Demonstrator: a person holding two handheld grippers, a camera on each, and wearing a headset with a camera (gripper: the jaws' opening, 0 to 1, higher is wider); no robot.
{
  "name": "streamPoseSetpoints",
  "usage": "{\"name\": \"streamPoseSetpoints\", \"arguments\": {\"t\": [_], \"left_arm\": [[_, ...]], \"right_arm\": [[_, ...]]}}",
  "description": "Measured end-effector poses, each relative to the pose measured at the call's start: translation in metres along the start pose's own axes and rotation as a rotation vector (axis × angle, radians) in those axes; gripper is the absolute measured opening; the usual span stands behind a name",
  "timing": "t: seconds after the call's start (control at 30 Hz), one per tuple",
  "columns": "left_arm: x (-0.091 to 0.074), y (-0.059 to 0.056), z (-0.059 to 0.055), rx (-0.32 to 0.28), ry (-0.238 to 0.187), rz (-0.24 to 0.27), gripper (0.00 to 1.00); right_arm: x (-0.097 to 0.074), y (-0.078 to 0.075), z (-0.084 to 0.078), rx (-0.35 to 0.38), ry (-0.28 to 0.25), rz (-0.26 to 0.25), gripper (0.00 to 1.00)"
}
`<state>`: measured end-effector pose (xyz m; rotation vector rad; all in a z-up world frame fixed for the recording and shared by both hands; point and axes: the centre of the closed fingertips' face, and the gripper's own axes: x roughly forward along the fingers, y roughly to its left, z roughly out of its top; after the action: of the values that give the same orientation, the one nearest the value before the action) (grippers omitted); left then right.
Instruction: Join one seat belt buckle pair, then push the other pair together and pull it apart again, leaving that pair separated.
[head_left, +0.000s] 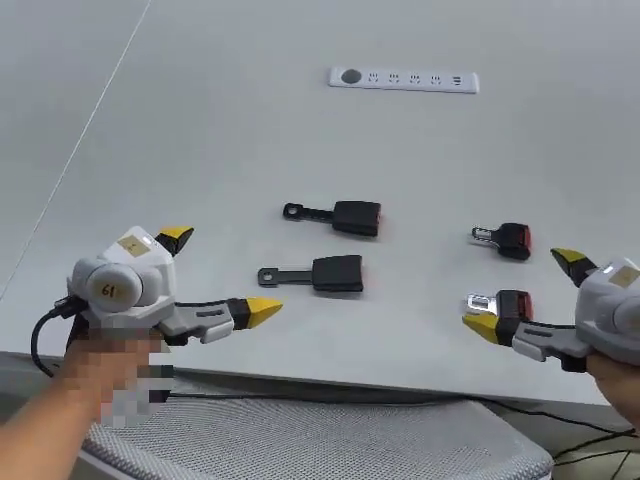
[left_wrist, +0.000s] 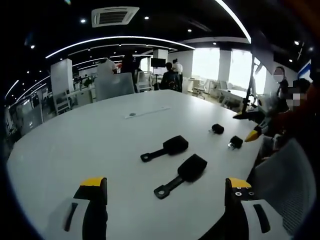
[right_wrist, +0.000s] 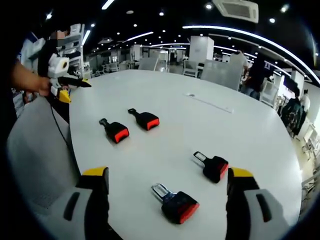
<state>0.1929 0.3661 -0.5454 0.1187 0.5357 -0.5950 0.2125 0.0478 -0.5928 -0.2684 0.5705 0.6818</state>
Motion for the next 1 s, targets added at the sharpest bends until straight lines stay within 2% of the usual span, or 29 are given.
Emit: {"name": "streamPoseSetpoints", "arguments": {"t": [0.53, 1.0], "left_arm": [[0.0019, 0.0, 0.0018, -0.004, -0.003, -0.006, 1.0], [0.0008, 0.0013, 0.0037, -0.007, -0.004, -0.007, 1.0]], "right_arm": [[0.001, -0.0044, -0.0003, 0.01, -0.005, -0.007, 0.97], [0.0012, -0.0016, -0.0017, 0.01, 0.004, -0.003, 0.97]]}}
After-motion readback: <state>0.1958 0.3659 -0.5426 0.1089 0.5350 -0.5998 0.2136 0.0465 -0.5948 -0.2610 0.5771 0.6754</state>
